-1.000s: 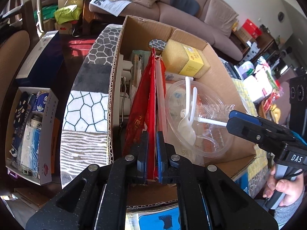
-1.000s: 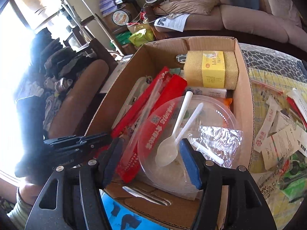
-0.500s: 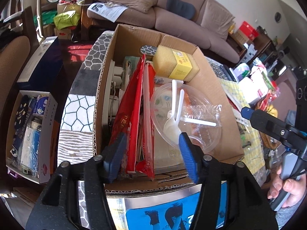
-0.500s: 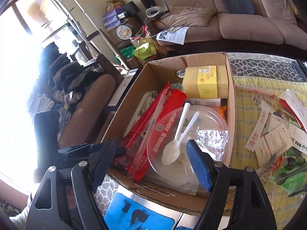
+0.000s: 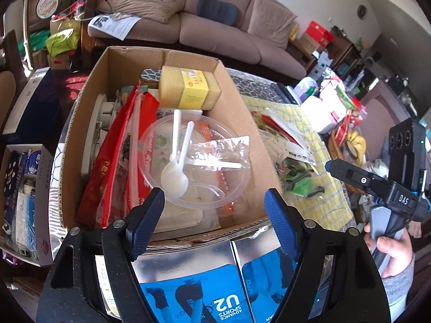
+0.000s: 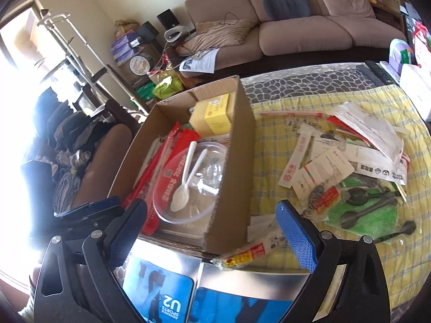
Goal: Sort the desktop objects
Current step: 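Move both open grippers back over the cluttered table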
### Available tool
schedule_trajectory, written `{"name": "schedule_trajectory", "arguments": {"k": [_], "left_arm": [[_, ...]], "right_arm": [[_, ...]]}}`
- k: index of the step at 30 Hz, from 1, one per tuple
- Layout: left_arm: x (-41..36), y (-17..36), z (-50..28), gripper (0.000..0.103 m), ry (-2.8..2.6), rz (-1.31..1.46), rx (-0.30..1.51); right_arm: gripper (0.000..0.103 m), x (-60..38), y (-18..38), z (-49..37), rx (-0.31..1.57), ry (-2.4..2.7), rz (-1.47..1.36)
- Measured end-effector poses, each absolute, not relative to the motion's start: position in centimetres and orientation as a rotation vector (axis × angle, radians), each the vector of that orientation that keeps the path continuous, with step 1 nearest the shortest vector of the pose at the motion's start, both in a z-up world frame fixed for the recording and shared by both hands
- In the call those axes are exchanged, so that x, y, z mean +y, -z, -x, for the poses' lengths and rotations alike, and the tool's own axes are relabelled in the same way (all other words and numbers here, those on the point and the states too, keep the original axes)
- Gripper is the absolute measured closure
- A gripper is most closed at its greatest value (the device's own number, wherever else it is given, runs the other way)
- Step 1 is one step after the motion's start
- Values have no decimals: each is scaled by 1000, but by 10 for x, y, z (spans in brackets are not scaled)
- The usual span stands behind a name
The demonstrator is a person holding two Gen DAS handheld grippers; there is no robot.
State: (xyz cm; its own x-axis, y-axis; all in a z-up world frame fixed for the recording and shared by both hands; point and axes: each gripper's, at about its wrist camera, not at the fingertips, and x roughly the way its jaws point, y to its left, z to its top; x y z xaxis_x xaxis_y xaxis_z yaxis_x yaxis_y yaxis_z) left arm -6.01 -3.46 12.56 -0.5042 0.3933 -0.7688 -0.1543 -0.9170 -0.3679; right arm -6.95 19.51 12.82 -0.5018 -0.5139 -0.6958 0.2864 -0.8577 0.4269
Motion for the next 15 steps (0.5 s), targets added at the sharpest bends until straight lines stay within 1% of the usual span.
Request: {"name": "schedule_trajectory", "arguments": {"k": [9, 15], "left_arm": [[51, -130, 50, 29, -2348, 1299, -219], [119, -117, 36, 29, -2244, 1309, -110]], "right_arm": [[5, 295, -112, 49, -440, 2486, -1270], [5, 351, -86, 35, -512, 2527, -1340]]}}
